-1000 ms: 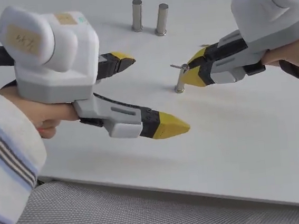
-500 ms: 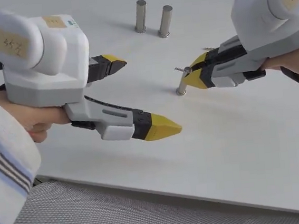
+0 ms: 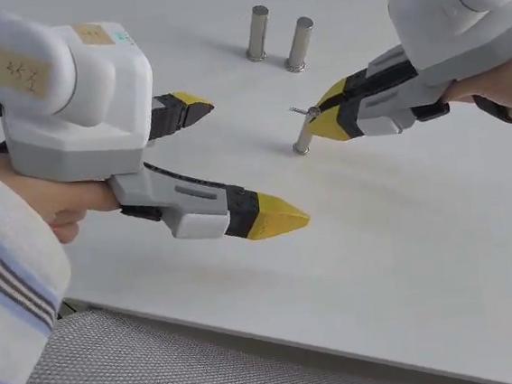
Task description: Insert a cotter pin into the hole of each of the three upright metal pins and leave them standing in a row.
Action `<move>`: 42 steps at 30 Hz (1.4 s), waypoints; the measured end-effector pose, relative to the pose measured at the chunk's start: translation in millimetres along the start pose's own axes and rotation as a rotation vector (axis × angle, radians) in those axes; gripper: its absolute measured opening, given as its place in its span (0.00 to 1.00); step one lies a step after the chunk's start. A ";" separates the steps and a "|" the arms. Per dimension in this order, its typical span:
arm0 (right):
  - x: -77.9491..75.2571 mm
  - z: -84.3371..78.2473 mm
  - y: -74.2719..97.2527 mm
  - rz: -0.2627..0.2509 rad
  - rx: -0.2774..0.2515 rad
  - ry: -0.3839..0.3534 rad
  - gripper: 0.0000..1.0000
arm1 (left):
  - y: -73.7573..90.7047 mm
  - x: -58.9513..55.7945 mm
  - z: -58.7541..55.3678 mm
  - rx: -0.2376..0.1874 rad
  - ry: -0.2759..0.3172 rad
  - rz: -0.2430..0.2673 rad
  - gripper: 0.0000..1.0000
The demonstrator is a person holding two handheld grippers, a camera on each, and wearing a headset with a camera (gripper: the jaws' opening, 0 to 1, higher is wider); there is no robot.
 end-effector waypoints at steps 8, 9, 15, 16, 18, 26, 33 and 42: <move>-6.0 7.2 -9.3 0.040 0.020 0.047 0.04 | 2.5 16.9 1.6 -0.013 0.006 0.018 0.99; -7.3 7.8 -10.7 0.042 0.021 0.046 0.04 | 2.2 19.5 1.3 -0.025 0.026 0.021 0.99; -4.1 6.1 -13.7 0.063 0.032 0.059 0.04 | 1.6 24.5 -1.0 -0.030 0.030 0.016 0.99; -3.6 6.7 -12.3 0.067 0.034 0.054 0.04 | 1.4 25.4 -1.1 -0.030 0.029 0.015 0.99; -2.3 7.3 -12.8 0.083 0.038 0.070 0.04 | 0.8 26.8 -1.3 -0.033 0.030 0.013 0.99; -1.5 9.8 -15.2 0.096 0.051 0.076 0.04 | -1.4 21.6 -6.0 -0.011 0.020 -0.011 0.99; -1.9 9.3 -16.1 0.099 0.052 0.099 0.05 | -0.2 20.6 -6.3 -0.009 0.015 -0.006 0.99; 0.2 11.4 -17.1 0.081 0.052 0.083 0.17 | 2.4 20.0 -2.9 -0.010 0.010 0.003 0.99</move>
Point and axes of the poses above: the centre of the closed fingertips' face, and the gripper's own axes: y roughly backward along the fingers, x roughly to its left, z roughly out of its top, the point moved 4 cm from there along y, roughly backward along the fingers, and after that the axes turned 15 degrees about -x, right-handed, at the moved point
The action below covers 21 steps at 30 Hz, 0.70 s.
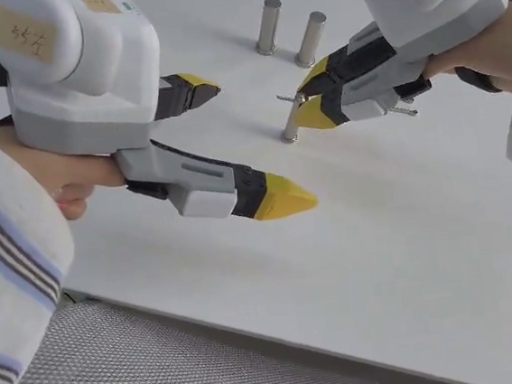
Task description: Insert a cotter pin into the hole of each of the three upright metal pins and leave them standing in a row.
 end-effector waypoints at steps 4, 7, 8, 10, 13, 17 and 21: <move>0.4 3.2 7.1 -0.029 -0.021 -0.013 0.21 | 1.9 1.2 2.4 0.001 -0.005 0.004 0.99; -3.5 4.1 15.6 -0.096 -0.042 -0.006 0.22 | 3.2 1.4 4.4 0.002 -0.011 0.005 0.99; -3.4 4.8 19.7 -0.123 -0.053 -0.016 0.23 | 3.8 1.5 5.4 0.002 -0.014 0.005 0.99; 0.8 5.8 27.7 -0.156 -0.090 -0.064 0.27 | 5.0 1.9 7.7 0.002 -0.018 0.005 0.99; 2.9 7.4 37.9 -0.214 -0.127 -0.092 0.37 | 6.1 2.4 11.1 0.001 -0.021 0.005 0.99; 8.6 5.5 50.9 -0.292 -0.168 -0.132 0.52 | 7.1 3.7 14.0 0.006 -0.019 0.010 0.99; 18.0 6.9 65.8 -0.366 -0.263 -0.241 0.59 | 8.6 1.9 19.3 -0.001 -0.021 0.016 0.99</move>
Point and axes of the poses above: the centre of the closed fingertips' face, and the gripper's own axes: y roughly backward along the fingers, x roughly to its left, z roughly out of its top, the point moved 4 cm from there along y, roughly backward along the fingers, and after that the axes turned 15 degrees about -x, right-handed, at the moved point
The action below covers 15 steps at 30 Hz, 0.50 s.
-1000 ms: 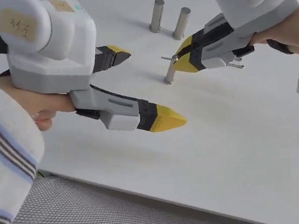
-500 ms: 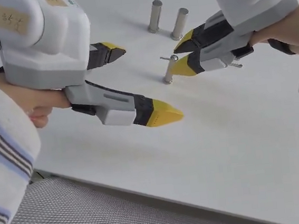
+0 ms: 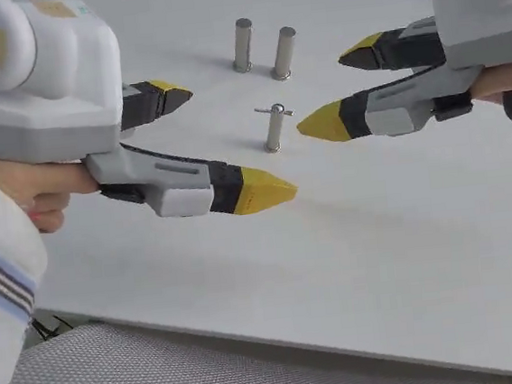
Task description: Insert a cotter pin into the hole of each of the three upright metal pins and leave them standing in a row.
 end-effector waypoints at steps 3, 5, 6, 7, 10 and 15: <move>-1.8 -1.4 18.8 -0.103 -0.062 -0.030 0.65 | 0.8 -2.2 4.0 -0.014 0.008 0.011 0.99; 1.1 -4.3 29.4 -0.150 -0.091 -0.084 0.68 | 1.6 -2.4 5.5 -0.019 0.014 0.018 0.98; 3.7 -5.7 34.6 -0.164 -0.113 -0.116 0.70 | 2.1 -2.4 6.0 -0.019 0.017 0.020 0.98; 5.3 -7.0 37.9 -0.172 -0.125 -0.135 0.71 | 2.3 -3.7 6.9 -0.018 0.019 0.023 0.97; 9.5 -14.1 49.2 -0.194 -0.128 -0.159 0.72 | 2.2 -8.7 9.8 -0.014 0.017 0.028 0.97; 12.3 -23.6 62.5 -0.233 -0.127 -0.193 0.74 | 3.0 -11.2 13.4 -0.012 0.018 0.029 0.97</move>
Point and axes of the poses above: the centre of the closed fingertips' face, and the gripper's own axes: y roughly backward along the fingers, x roughly to its left, z roughly out of its top, the point moved 4 cm from there along y, roughly backward along the fingers, and after that the axes turned 15 degrees about -x, right-handed, at the moved point
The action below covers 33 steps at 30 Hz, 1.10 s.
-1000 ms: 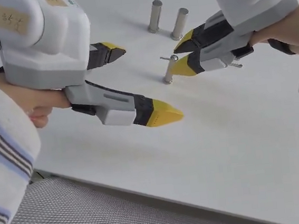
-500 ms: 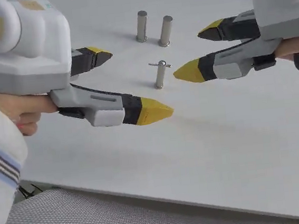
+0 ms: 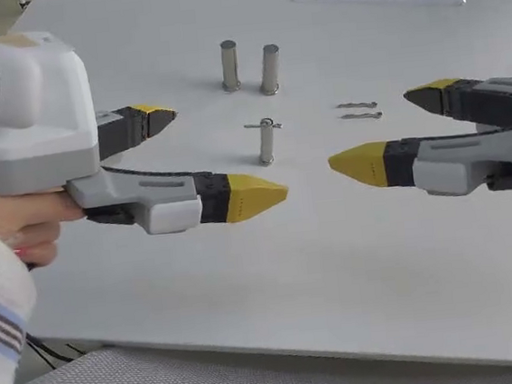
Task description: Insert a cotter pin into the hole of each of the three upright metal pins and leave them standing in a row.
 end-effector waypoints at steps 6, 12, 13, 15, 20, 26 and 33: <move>2.3 -0.6 6.8 -0.025 -0.037 -0.044 0.80 | -0.7 -0.8 2.8 0.010 -0.007 -0.001 0.97; 1.6 -2.4 9.1 -0.062 -0.044 -0.044 0.88 | -1.5 3.9 9.1 0.012 -0.011 -0.005 0.97; 1.3 -2.9 9.1 -0.066 -0.043 -0.046 0.90 | -1.5 6.2 10.8 0.014 -0.016 -0.005 0.97; 2.3 -1.9 9.5 -0.075 -0.061 -0.063 0.95 | -1.3 9.9 13.8 0.015 -0.023 -0.002 0.97; 4.3 -6.5 8.9 -0.096 -0.073 -0.108 0.97 | -2.1 25.0 24.0 0.001 -0.025 0.017 0.96; 9.2 -15.3 9.0 -0.096 -0.039 -0.105 0.97 | -8.6 42.5 33.2 -0.011 -0.038 0.016 0.95; 7.4 -21.0 13.2 -0.113 -0.009 -0.092 0.96 | -29.4 67.8 48.1 -0.064 -0.003 0.027 0.91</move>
Point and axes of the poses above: the centre of the closed fingertips' face, and the gripper's own axes: y roughly backward along the fingers, x roughly to its left, z roughly out of its top, the point moved 4 cm from there along y, roughly backward along the fingers, and after that the axes turned 15 degrees about -x, right-handed, at the moved point
